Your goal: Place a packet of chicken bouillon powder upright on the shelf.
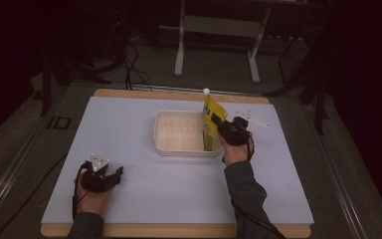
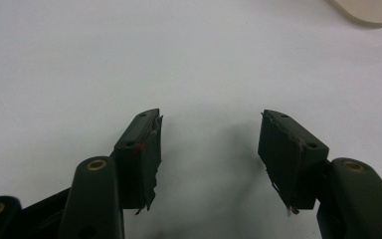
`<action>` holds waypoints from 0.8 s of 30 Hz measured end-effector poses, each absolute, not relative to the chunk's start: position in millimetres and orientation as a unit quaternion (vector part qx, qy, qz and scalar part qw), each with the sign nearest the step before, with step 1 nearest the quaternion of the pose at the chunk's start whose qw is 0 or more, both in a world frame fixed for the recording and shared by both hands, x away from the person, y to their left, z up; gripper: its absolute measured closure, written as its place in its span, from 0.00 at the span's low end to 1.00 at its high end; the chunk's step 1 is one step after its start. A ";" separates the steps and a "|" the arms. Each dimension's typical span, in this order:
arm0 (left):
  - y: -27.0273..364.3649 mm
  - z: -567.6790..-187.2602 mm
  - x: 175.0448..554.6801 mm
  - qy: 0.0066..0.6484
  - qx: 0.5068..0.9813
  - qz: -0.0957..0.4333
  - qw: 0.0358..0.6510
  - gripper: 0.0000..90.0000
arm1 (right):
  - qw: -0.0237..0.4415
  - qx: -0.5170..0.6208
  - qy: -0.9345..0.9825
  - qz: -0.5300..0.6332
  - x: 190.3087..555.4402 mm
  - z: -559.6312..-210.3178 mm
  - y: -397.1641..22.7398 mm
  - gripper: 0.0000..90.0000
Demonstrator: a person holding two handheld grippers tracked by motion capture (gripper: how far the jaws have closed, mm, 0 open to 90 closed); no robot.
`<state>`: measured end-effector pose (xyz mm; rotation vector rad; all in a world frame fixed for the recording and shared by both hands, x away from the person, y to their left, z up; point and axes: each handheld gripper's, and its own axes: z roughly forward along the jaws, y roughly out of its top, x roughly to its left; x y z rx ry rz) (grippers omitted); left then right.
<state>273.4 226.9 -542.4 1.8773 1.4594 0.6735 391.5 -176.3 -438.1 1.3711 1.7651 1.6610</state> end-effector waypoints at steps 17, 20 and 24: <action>226.8 -542.5 273.7 0.559 0.716 0.257 0.329 0.46 | 0.191 0.453 0.697 0.523 383.6 -423.6 -168.0 0.61; 227.0 -542.4 273.7 0.558 0.717 0.257 0.328 0.46 | 0.207 0.434 0.719 0.502 379.2 -418.5 -165.0 0.54; 226.9 -542.5 273.8 0.559 0.717 0.257 0.328 0.46 | 0.204 0.428 0.734 0.487 376.0 -411.6 -163.5 0.46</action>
